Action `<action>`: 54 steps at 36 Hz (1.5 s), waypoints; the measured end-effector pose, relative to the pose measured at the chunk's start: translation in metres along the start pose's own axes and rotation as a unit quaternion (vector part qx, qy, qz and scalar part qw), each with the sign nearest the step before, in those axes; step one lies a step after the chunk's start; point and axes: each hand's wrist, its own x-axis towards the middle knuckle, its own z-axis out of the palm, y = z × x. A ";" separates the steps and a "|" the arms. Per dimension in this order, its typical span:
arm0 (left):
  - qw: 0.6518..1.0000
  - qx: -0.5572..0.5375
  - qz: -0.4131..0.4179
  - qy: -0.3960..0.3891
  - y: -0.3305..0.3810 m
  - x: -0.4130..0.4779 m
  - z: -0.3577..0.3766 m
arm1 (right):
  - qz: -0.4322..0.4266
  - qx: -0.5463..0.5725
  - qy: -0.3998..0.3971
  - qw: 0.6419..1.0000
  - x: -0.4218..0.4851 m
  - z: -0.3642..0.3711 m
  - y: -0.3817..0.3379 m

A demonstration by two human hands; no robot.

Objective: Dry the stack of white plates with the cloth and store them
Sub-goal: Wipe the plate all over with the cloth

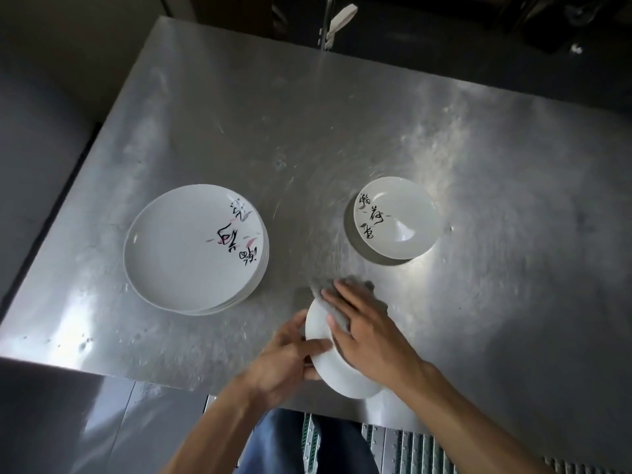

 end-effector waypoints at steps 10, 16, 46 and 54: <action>0.997 -0.062 0.023 0.043 -0.006 0.006 0.009 | 0.173 0.118 -0.007 0.978 -0.009 -0.009 0.029; 0.988 -0.115 -0.008 0.103 -0.016 0.009 0.010 | 0.216 0.195 -0.007 0.957 -0.034 -0.007 0.029; 0.995 -0.079 -0.038 0.049 0.043 -0.005 0.056 | 0.007 0.095 0.149 0.984 -0.048 -0.074 0.003; 0.970 0.064 0.187 0.144 0.026 0.001 0.061 | 0.277 0.445 0.167 0.835 -0.024 -0.118 0.031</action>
